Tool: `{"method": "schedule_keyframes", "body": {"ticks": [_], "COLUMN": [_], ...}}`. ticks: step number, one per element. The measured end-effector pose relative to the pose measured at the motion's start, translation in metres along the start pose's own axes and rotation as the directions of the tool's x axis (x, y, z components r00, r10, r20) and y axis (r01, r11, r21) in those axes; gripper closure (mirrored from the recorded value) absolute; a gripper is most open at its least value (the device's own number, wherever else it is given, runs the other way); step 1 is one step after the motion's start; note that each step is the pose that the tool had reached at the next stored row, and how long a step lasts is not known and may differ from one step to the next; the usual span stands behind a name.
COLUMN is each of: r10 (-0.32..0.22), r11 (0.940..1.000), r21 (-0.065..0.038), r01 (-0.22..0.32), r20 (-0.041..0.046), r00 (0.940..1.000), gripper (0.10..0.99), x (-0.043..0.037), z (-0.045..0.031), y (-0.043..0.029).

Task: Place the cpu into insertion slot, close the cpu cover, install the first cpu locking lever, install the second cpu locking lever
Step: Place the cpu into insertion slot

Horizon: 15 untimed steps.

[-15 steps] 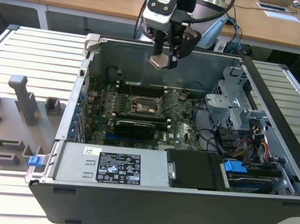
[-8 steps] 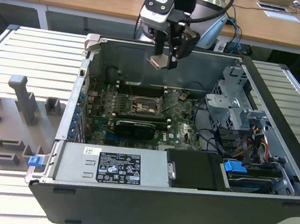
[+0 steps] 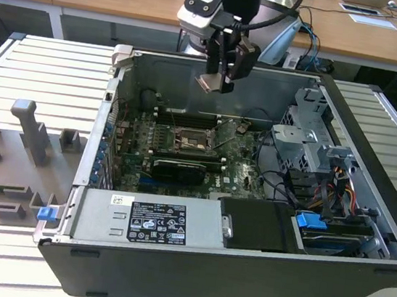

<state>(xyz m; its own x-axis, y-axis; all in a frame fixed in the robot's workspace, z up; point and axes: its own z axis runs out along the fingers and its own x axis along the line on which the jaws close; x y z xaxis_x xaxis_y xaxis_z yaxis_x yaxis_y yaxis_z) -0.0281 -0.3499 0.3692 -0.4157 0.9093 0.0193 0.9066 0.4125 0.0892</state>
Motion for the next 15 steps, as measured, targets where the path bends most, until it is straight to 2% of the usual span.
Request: {"method": "schedule_keyframes", "body": {"ticks": [4, 6, 15], "r10": [0.08, 0.101, 0.111], "r11": [0.9968, 0.9949, 0.9938], "r21": [-0.002, -0.002, -0.003], "r01": [-0.08, -0.101, -0.111], "r20": [0.007, 0.009, 0.0099], "r00": [0.9968, 0.9949, 0.9937], "gripper": [0.549, 0.549, 0.549], "x": [0.0, 0.0, -0.0002], "z": [0.001, 0.0018, 0.0087], "y": [-0.0001, -0.0001, -0.0008]}}
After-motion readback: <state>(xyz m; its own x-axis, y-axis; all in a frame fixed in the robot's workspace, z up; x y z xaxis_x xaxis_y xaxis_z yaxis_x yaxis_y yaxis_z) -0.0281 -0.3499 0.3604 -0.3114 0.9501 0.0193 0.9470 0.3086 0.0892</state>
